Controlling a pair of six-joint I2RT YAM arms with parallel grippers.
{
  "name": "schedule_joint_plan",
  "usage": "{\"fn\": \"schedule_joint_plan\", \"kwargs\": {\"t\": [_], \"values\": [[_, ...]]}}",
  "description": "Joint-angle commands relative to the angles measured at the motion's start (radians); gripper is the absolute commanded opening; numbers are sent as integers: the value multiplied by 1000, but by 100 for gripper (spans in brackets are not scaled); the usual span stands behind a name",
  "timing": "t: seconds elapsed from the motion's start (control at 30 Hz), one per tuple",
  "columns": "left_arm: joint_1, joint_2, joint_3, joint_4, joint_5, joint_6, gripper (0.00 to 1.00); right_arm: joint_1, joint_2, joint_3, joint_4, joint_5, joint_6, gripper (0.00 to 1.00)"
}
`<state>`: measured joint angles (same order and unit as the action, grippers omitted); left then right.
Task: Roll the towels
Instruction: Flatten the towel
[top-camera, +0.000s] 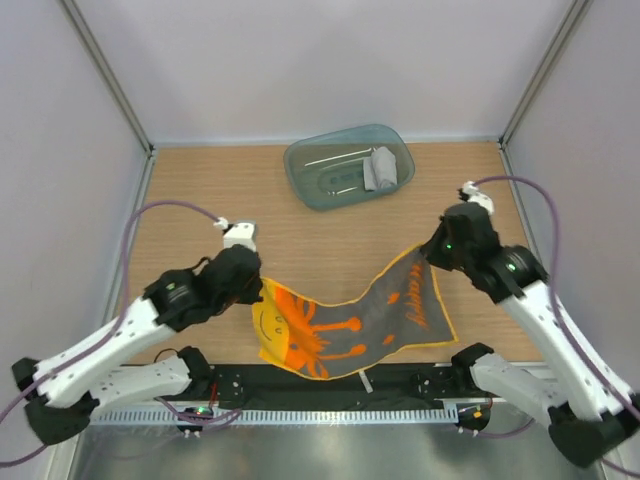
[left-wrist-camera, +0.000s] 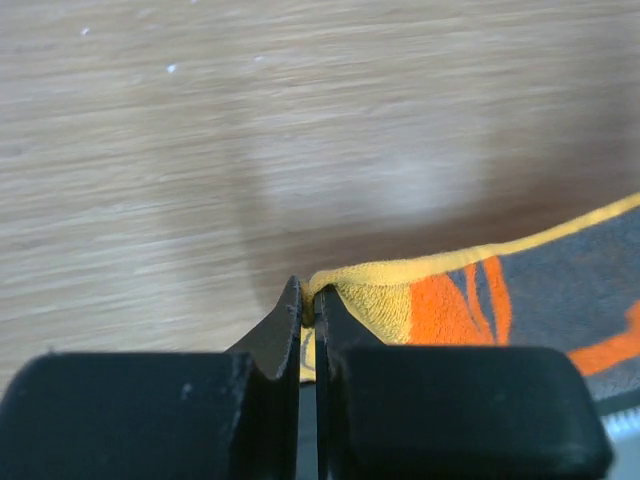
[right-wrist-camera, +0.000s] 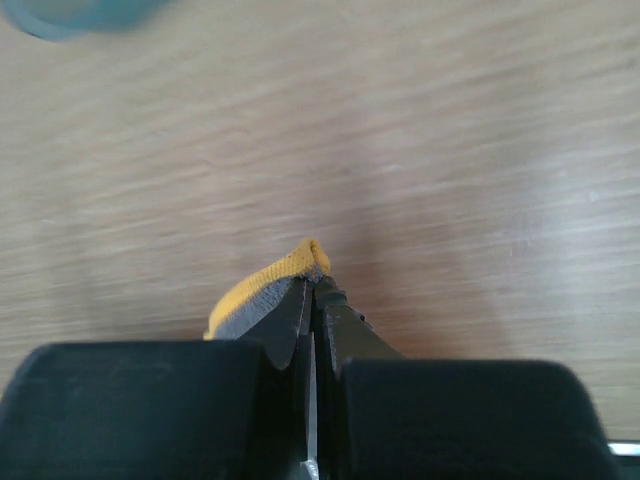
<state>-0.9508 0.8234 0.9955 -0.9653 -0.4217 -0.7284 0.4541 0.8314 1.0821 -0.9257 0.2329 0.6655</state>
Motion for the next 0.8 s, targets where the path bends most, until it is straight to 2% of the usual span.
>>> {"fn": "schedule_joint_plan", "kwargs": {"t": [0.0, 0.07, 0.1, 0.13, 0.33, 0.53, 0.77], "values": [[140, 138, -50, 88, -39, -7, 0, -6, 124, -86, 94, 39, 62, 1], [283, 229, -98, 166, 79, 17, 0, -17, 222, -109, 168, 57, 65, 1], [397, 252, -110, 192, 165, 35, 0, -25, 260, -111, 186, 56, 62, 1], [429, 278, -118, 210, 170, 40, 0, -47, 290, -110, 221, 52, 54, 1], [518, 488, 46, 191, 84, 82, 1, -164, 514, -100, 369, 11, 22, 1], [583, 730, 213, 194, 66, 130, 0, -189, 714, -48, 468, -61, -1, 1], [647, 951, 342, 211, 80, 172, 0, -210, 877, 76, 464, -44, -30, 1]]}}
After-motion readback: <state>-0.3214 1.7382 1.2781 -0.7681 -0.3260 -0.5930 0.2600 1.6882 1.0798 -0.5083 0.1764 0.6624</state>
